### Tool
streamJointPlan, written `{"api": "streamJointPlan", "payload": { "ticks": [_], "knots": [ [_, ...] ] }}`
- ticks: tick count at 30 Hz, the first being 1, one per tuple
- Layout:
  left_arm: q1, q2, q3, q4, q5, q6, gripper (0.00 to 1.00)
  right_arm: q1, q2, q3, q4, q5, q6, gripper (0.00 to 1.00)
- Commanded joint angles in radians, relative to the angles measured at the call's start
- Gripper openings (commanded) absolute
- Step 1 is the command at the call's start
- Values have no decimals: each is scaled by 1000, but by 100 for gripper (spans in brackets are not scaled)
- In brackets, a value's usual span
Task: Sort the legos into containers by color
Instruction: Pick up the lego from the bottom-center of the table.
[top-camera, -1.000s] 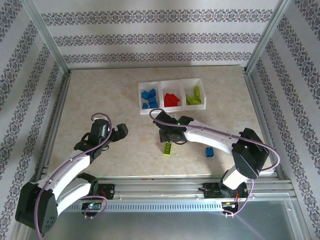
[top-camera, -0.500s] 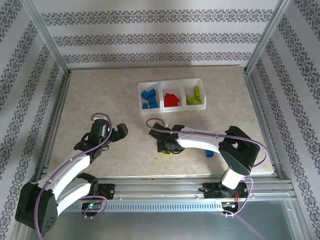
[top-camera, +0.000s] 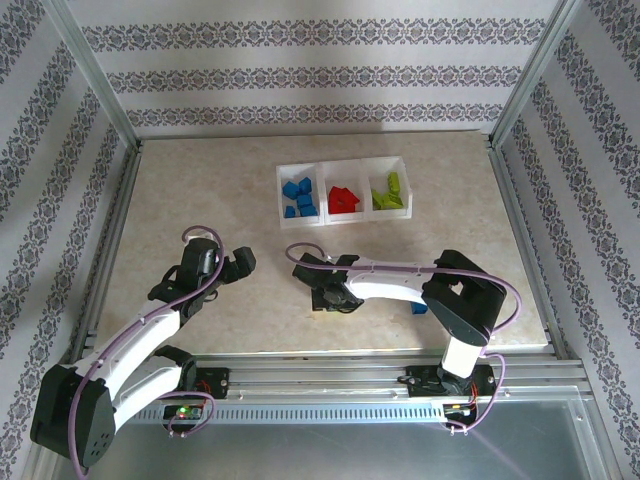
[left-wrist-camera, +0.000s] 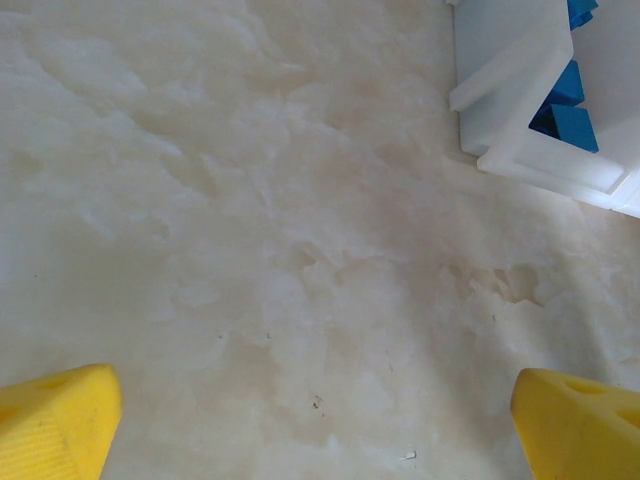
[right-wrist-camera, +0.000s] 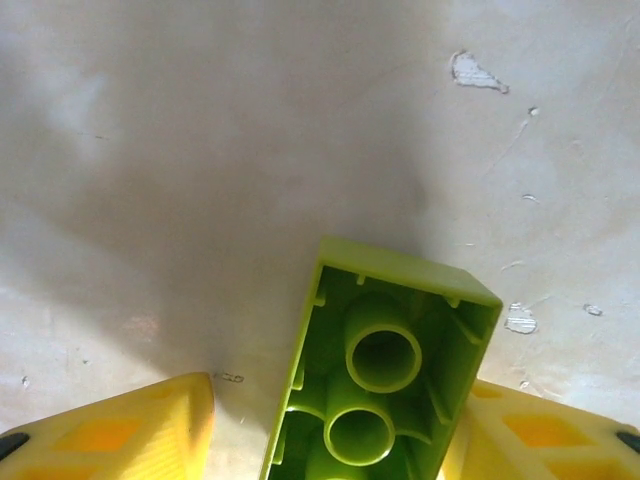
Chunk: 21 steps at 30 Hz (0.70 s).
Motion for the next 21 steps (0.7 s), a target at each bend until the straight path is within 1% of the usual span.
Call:
{"api": "streamJointPlan", "payload": {
  "ticks": [1,4,9,15,21],
  "knots": [
    [11,-12,0,-28,-15,10,100,6,23,16,6,29,8,57],
    [12,-11,-2,-26,-13,10,100,6,31,23,5,33,2,49],
    [12,-12,-2,-26,-12,10,100,0,26,48,-19,44,-38,39],
    [11,-13,-8,-21,-11,4,100,-43,-8,83,-62,73,-124,34],
    [12,-14,-6,-26,-15,7,100,-123,-56,115,-98,96,-242,31]
  ]
}}
